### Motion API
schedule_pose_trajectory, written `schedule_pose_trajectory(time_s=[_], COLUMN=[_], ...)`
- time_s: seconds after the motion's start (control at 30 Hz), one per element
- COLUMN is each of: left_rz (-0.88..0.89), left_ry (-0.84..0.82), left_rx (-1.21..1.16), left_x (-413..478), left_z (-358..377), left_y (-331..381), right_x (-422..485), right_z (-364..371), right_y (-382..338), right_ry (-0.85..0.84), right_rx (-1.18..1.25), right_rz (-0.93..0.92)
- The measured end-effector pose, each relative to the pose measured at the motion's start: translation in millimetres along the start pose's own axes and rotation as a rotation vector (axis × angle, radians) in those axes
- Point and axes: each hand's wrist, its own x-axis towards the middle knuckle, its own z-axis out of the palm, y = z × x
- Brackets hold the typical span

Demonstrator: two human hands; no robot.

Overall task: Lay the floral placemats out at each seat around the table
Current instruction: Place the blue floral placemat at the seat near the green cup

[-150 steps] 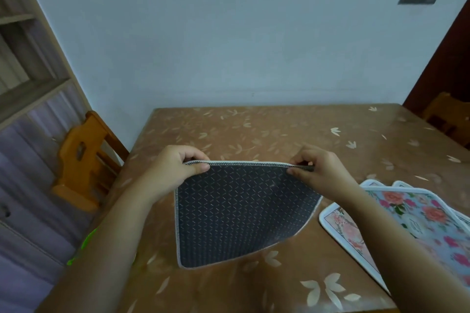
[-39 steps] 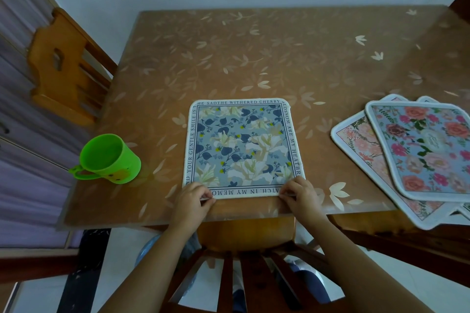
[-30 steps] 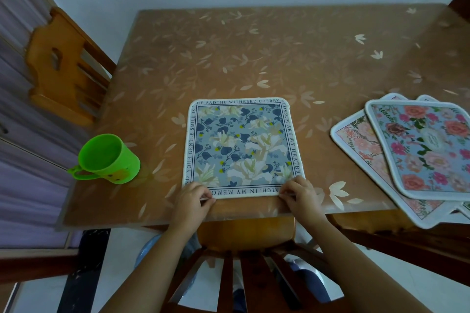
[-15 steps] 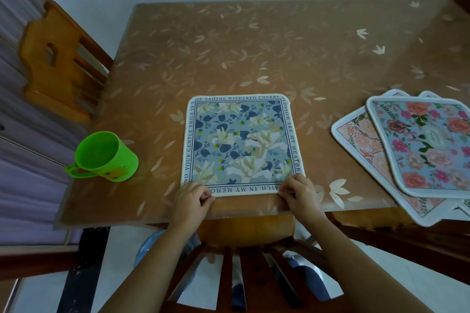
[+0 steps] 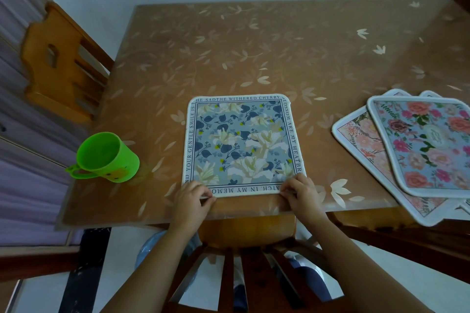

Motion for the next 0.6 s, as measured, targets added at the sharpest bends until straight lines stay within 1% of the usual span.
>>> schedule_pose_trajectory(time_s=[0.2,0.33,0.47,0.53,0.6], left_rz=[-0.005,-0.005,0.072,0.099,0.105], left_ry=[-0.021,-0.019,0.018,-0.039,-0.164], left_rx=[0.01,0.02,0.085,0.132,0.235], left_x=[0.5,-0.5,-2.5,0.6,3.3], left_z=[-0.1,-0.6,2.9,8.8,18.5], left_y=[-0.7,-0.4,0.8,2.7,2.9], right_x=[1.1,-0.2,-3.4,-2.9,-0.6], right_z=[-0.6,1.2,6.3,9.1,14.2], right_y=[0.0,1.1,0.9,-1.3,-6.9], right_ry=[-0.021,-0.005,0.055,0.053,0.047], right_rx=[-0.005,-0.032,-0.113,-0.209,-0.276], right_rz=[0.006,-0.006,-0.002,-0.018,-0.075])
